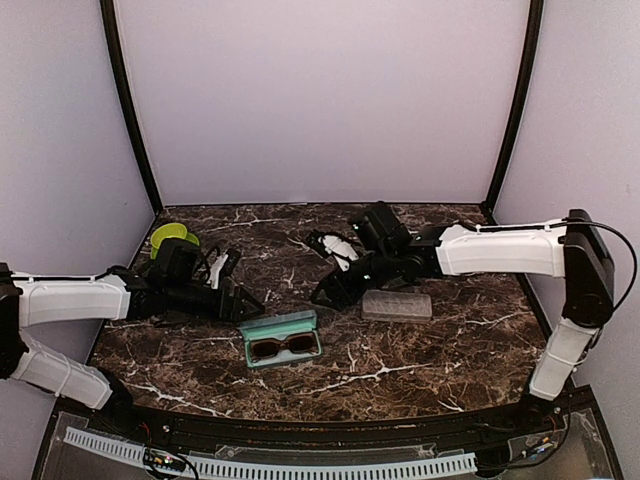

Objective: Organize the sunglasses
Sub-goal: Close the case with sunglasses at the center of the board, then move the case with sunglasses to the center of the board.

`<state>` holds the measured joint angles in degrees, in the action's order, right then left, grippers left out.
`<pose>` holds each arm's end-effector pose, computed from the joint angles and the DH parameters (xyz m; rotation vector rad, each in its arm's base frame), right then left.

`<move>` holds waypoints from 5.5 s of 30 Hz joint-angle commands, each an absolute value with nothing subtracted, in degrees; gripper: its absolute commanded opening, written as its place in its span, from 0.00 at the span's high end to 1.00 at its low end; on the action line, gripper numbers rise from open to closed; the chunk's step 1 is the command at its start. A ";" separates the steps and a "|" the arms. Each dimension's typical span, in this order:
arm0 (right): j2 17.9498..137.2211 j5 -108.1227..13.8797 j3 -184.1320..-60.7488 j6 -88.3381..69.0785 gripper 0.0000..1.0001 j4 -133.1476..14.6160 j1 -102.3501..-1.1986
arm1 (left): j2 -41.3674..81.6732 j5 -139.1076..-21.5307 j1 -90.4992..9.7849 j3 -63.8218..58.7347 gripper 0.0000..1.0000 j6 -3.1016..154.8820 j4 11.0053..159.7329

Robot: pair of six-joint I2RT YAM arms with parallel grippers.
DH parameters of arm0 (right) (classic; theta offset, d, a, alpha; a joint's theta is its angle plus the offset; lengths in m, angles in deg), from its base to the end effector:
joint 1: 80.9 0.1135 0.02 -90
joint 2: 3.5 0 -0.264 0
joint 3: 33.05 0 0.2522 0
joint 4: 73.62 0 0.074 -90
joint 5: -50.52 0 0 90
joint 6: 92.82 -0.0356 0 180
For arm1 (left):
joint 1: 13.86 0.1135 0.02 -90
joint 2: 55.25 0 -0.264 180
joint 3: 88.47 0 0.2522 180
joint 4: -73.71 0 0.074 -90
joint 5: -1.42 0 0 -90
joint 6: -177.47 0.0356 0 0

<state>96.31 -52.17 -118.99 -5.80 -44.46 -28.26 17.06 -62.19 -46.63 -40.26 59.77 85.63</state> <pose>0.2300 0.3142 0.2390 -1.1205 2.1437 0.7274 0.2064 -0.1517 0.1998 0.3805 2.3124 -1.0681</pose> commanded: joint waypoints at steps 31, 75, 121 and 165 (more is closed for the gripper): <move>107.73 -69.39 -120.58 -18.55 0.61 -54.75 -30.08 | 22.52 -56.59 -46.90 -43.75 0.55 59.07 75.59; 103.84 -58.35 -108.54 -19.75 0.70 -59.14 -23.60 | 17.39 -78.85 -64.77 -51.17 0.59 57.63 78.07; 105.70 -52.61 -111.12 -16.88 0.43 -52.20 -21.84 | 17.38 -95.46 -75.37 -51.41 0.33 57.71 86.69; 76.40 -26.38 -108.23 -21.15 0.00 -36.23 -40.08 | 21.90 -108.77 -59.95 -26.95 0.01 75.21 99.06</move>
<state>81.67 -35.51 -109.22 -18.74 -40.86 -36.37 27.42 -103.65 -62.59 -28.08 75.39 96.95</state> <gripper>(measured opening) 0.985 0.985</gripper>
